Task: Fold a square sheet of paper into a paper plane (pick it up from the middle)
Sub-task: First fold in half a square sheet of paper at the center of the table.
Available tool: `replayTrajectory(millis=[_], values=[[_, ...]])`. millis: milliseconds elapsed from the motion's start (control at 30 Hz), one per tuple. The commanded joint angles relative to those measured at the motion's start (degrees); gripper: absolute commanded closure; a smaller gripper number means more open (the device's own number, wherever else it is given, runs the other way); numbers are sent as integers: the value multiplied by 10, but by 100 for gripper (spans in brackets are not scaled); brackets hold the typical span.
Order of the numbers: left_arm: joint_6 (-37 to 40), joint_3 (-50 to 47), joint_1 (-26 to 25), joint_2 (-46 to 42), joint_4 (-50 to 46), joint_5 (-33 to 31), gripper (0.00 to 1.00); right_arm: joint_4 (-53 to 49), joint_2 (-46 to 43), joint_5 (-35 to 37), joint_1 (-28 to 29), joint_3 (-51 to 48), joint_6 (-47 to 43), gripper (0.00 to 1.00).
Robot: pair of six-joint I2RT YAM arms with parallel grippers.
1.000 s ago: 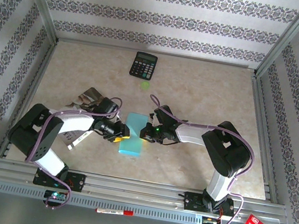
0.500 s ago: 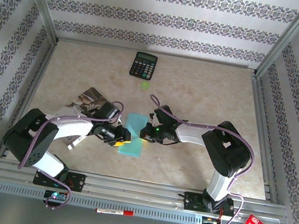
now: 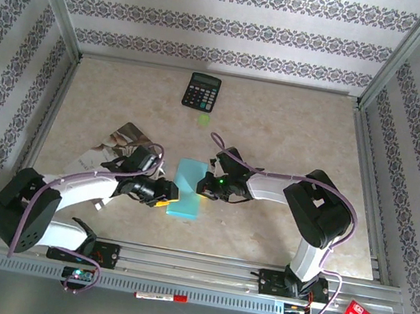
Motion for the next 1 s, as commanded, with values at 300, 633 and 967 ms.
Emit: replayTrajectory(millis=[300,633,967], values=[[37,0,34,25,-74,-19,60,-136,54,124,-6,-39,-20,100],[-27,29,44,31,76,49,62,-139,51,125,-5,-38,-20,100],[8,67,43,133,74,43,75,-141,50,125,-5,-35,-21,100]])
